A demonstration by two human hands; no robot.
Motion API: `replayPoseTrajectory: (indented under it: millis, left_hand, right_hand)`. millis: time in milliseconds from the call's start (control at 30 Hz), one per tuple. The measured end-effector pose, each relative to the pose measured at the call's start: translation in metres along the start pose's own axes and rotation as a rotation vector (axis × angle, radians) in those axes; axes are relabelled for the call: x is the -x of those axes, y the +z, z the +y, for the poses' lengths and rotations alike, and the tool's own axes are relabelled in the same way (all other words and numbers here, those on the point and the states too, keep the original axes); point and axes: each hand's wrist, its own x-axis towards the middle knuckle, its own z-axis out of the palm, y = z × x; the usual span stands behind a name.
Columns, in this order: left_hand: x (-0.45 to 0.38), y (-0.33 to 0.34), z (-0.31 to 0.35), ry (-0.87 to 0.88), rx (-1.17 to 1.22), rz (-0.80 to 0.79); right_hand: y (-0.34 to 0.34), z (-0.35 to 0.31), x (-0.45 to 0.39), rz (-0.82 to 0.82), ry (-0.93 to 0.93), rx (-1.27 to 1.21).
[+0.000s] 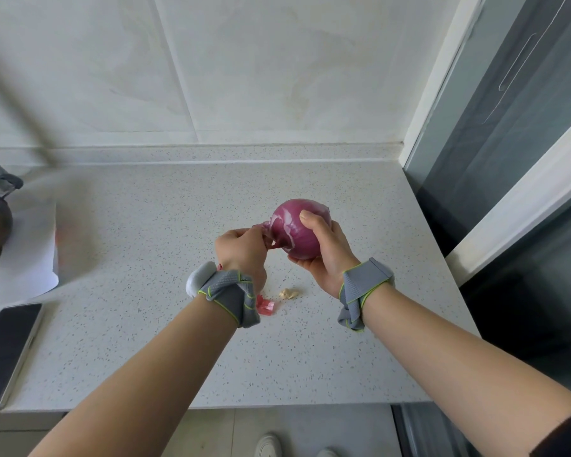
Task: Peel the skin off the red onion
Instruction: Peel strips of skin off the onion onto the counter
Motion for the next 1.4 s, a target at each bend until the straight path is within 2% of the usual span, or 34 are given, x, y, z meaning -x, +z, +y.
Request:
replayPoseTrajectory:
  millis: [100,167,233,300,433,567,767,933,1133,1267,1400]
  left_hand:
    - [0.004,-0.004,0.003,-0.017,0.113,-0.124]
    - [0.003,-0.012,0.003,-0.039,0.173,-0.360]
    - [-0.003,-0.020,0.003,-0.081,0.082,-0.597]
    - [-0.005,-0.026,0.005,-0.056,-0.004,-0.687]
    - [-0.007,-0.029,0.015,0.081,-0.038,-0.593]
    - [-0.017,-0.035,0.029,0.212,-0.203,-0.586]
    - [-0.015,-0.037,0.036,0.347,-0.426,-0.612]
    - [-0.011,-0.038,0.034,0.481,-0.575,-0.599]
    - [-0.006,-0.038,0.022,0.784,-0.761,-0.426]
    - [-0.007,-0.037,0.016,0.761,-0.681,-0.363]
    - [-0.006,-0.040,0.015,0.541,-0.433,-0.343]
  right_hand:
    - [0.001,-0.003,-0.002,-0.002,0.000,-0.016]
    - [0.000,-0.005,-0.002,-0.025,0.000,-0.047]
    - [-0.002,-0.007,-0.002,-0.082,0.000,-0.071]
    - [-0.004,-0.007,-0.002,-0.111,0.009,-0.079]
    - [-0.006,-0.006,-0.001,-0.159,0.061,-0.070]
    - [-0.009,-0.010,0.000,-0.201,0.128,0.112]
    - [-0.013,-0.008,0.000,-0.115,0.072,0.228]
    - [-0.016,-0.004,0.003,-0.149,0.047,0.297]
    - [-0.016,-0.002,0.003,-0.137,0.033,0.269]
    - [-0.017,0.003,0.002,-0.151,0.031,0.205]
    - [-0.017,0.006,0.001,-0.179,0.032,0.109]
